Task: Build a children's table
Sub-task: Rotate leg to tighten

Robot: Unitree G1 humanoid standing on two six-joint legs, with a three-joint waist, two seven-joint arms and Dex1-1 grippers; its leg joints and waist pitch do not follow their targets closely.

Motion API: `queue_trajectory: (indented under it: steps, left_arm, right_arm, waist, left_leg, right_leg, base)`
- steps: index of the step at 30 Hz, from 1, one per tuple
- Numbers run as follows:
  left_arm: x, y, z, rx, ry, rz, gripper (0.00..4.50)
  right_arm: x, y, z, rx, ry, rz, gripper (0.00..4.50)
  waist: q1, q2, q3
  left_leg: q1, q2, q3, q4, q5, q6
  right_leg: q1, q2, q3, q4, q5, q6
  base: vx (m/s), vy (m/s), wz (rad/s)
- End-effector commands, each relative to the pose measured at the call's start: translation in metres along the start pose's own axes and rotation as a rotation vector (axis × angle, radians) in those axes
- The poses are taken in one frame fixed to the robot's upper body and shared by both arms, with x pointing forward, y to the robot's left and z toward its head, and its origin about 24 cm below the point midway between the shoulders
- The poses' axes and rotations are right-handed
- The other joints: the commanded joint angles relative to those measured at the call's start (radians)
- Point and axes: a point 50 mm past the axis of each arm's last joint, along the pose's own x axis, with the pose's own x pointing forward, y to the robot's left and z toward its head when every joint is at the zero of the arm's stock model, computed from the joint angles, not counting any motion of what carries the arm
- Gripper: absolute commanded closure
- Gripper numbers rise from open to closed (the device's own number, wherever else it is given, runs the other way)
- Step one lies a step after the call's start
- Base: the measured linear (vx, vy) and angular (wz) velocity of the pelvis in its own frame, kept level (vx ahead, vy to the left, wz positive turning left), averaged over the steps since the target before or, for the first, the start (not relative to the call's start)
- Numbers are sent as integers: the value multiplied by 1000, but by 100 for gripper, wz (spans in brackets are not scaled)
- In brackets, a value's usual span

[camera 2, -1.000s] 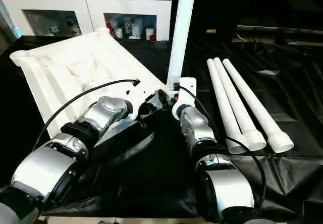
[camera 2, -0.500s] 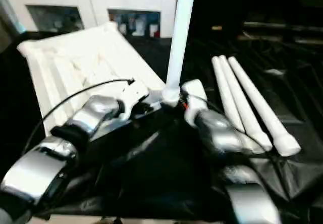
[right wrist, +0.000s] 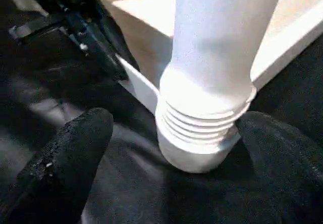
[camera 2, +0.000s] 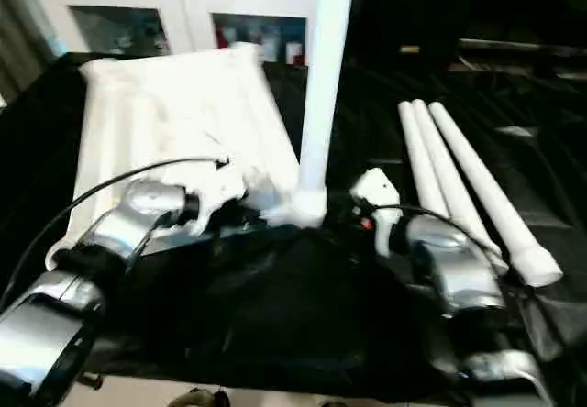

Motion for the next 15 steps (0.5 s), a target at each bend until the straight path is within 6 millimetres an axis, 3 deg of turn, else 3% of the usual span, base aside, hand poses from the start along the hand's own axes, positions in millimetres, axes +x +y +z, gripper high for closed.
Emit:
queue_trajectory:
  steps: [1, 7, 8, 15]
  left_arm:
    - [1, -3, 6, 30, -31, -28, 450]
    - [-1, -11, 9, 48, -57, -93, 450]
    - [-1, -14, 9, 44, -59, -119, 450]
    - [2, -22, 7, 48, -54, -138, 450]
  right_arm:
    - [-4, 2, 7, -26, -4, 39, 3]
    - [-2, 2, 4, -17, -2, 29, 3]
    - [2, 3, 4, -3, -16, 23, 3]
    - [14, 6, 2, 0, -27, 19, 3]
  waist:
    - [2, -13, -77]
    - [4, -13, -79]
    - [7, -7, -81]
    - [9, -9, -75]
  left_leg:
    - [27, 62, -23, -49, -89, 122]
    - [25, 59, -22, -43, -74, 129]
    - [26, 60, -23, -43, -78, 122]
    - [29, 61, -24, -48, -153, 66]
  right_leg:
    - [53, -75, 40, -43, 56, -265]
    - [52, -76, 39, -40, 64, -266]
    - [51, -77, 39, -39, 49, -266]
    - [47, -75, 42, -47, -53, -251]
  base:
    - [0, 0, 0]
    - [0, 0, 0]
    - [0, 0, 0]
    - [0, 0, 0]
